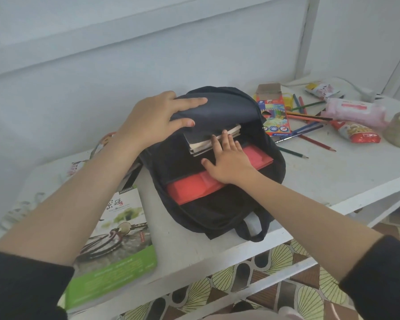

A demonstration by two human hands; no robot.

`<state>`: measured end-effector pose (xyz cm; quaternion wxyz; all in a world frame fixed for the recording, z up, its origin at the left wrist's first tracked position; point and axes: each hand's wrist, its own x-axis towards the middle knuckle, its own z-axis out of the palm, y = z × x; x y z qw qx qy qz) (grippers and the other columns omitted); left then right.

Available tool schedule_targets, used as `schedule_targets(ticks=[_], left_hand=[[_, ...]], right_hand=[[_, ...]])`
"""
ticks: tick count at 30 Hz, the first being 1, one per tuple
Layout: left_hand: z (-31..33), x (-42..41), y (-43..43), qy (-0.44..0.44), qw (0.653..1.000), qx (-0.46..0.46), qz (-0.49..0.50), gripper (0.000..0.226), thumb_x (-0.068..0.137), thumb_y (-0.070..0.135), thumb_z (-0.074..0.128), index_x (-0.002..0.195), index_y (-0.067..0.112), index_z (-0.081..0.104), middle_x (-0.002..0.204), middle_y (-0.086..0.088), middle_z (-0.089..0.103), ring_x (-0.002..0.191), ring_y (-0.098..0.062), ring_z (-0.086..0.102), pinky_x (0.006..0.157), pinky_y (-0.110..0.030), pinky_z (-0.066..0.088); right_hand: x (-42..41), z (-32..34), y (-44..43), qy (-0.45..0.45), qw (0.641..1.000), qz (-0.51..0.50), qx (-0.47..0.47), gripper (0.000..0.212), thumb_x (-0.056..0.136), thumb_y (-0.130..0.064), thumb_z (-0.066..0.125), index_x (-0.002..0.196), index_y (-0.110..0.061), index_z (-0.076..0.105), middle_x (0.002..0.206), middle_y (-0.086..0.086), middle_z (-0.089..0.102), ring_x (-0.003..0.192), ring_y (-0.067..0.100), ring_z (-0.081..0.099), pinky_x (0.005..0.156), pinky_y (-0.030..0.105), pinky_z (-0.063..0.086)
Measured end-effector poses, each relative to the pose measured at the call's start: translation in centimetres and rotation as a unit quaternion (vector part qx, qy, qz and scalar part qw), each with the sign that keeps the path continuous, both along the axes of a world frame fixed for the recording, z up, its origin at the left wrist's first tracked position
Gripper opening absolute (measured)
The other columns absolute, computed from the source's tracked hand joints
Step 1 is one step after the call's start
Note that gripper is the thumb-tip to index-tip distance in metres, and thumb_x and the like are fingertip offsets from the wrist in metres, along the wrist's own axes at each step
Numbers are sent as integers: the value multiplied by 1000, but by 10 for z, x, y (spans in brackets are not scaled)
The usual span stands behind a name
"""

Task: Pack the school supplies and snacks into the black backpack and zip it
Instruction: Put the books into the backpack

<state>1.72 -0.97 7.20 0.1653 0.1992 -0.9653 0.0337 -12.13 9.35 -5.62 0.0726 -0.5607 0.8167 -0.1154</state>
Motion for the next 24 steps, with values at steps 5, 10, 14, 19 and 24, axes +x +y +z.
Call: schedule_targets(ticks=[5, 10, 14, 19, 24], left_hand=[[0, -1, 2, 2, 1000, -5, 2, 46, 90, 43, 52, 133, 53, 37, 79, 1, 40, 71, -17, 43, 62, -27, 25], [-3, -1, 5, -1, 1000, -5, 0, 47, 91, 42, 51, 134, 53, 36, 75, 5, 34, 69, -15, 39, 60, -27, 22], [-8, 1, 4, 5, 1000, 7, 12, 47, 91, 42, 52, 134, 52, 36, 76, 3, 37, 70, -17, 42, 61, -27, 26], [-20, 7, 4, -6, 998, 40, 43, 56, 87, 49, 55, 137, 52, 29, 90, 1, 49, 84, -17, 46, 71, -28, 32], [-45, 34, 7, 35, 983, 170, 56, 60, 82, 44, 65, 137, 40, 41, 122, -2, 56, 114, -18, 49, 91, -28, 36]], right_hand=[[-4, -1, -6, 51, 998, -1, 29, 76, 95, -54, 26, 151, -16, -9, 155, 21, -14, 145, 32, -11, 115, 45, -8], [-7, 0, -8, 83, 995, -15, 62, 72, 95, -55, 21, 150, -21, -12, 157, 15, -15, 144, 33, -12, 112, 52, -13], [-7, 6, -4, 79, 995, -10, 62, 70, 96, -56, 19, 151, -21, -8, 157, 15, -11, 145, 32, -10, 111, 52, -14], [12, 18, 17, -18, 994, 24, 106, 71, 98, -52, 20, 151, -11, -2, 157, 20, 4, 145, 33, 3, 116, 47, 5], [48, 47, 62, -8, 977, 134, 167, 55, 98, -47, 32, 135, -7, 43, 137, 15, 48, 121, 32, 48, 95, 40, 42]])
